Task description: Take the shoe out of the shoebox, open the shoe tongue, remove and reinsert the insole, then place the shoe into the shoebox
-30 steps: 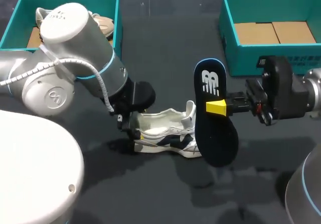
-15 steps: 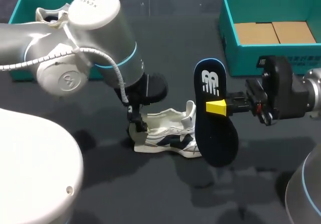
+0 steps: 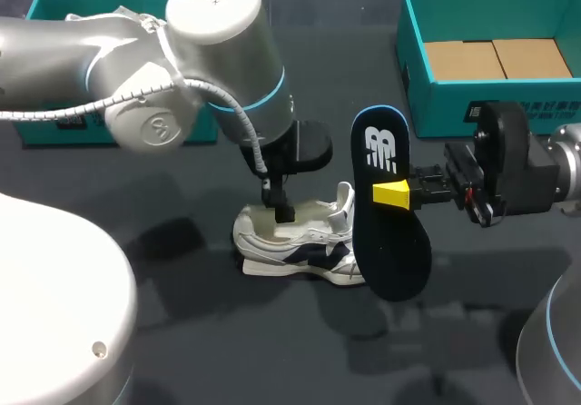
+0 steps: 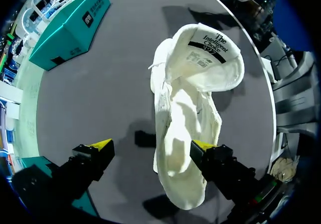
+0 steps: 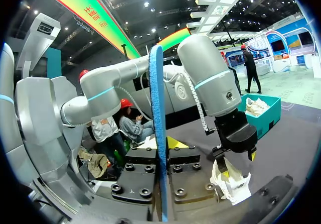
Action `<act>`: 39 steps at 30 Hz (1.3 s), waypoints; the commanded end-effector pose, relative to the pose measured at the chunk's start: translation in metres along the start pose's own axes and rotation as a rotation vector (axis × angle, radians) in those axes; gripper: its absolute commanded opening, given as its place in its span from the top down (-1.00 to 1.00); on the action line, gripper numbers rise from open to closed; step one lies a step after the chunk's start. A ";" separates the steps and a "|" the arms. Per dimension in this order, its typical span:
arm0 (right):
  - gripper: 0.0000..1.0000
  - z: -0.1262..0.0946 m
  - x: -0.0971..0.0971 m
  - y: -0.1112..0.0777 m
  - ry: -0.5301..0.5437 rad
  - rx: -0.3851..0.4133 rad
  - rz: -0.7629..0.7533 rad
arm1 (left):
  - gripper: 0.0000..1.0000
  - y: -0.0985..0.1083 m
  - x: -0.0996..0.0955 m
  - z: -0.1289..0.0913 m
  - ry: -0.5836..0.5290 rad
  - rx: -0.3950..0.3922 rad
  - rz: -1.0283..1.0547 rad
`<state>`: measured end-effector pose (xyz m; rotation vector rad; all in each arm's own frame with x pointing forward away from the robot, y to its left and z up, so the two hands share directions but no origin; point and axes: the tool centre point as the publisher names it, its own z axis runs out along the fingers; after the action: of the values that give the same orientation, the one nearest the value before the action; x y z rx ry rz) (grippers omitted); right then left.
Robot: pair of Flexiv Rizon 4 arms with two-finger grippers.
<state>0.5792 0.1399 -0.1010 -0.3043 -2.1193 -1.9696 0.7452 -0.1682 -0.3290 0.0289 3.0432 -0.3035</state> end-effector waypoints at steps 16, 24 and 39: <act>1.00 0.001 0.000 -0.001 -0.001 0.000 0.001 | -0.36 -0.019 -0.003 0.066 0.061 -0.049 -0.008; 1.00 0.001 0.000 -0.001 -0.001 0.000 0.001 | 1.00 -0.016 0.004 0.068 0.084 -0.050 0.002; 1.00 0.001 0.000 -0.001 -0.001 0.000 0.001 | 1.00 -0.019 0.005 0.028 0.182 0.036 0.260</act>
<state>0.5793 0.1399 -0.1010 -0.3042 -2.1192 -1.9693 0.7399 -0.1996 -0.3702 0.3408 3.1565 -0.3154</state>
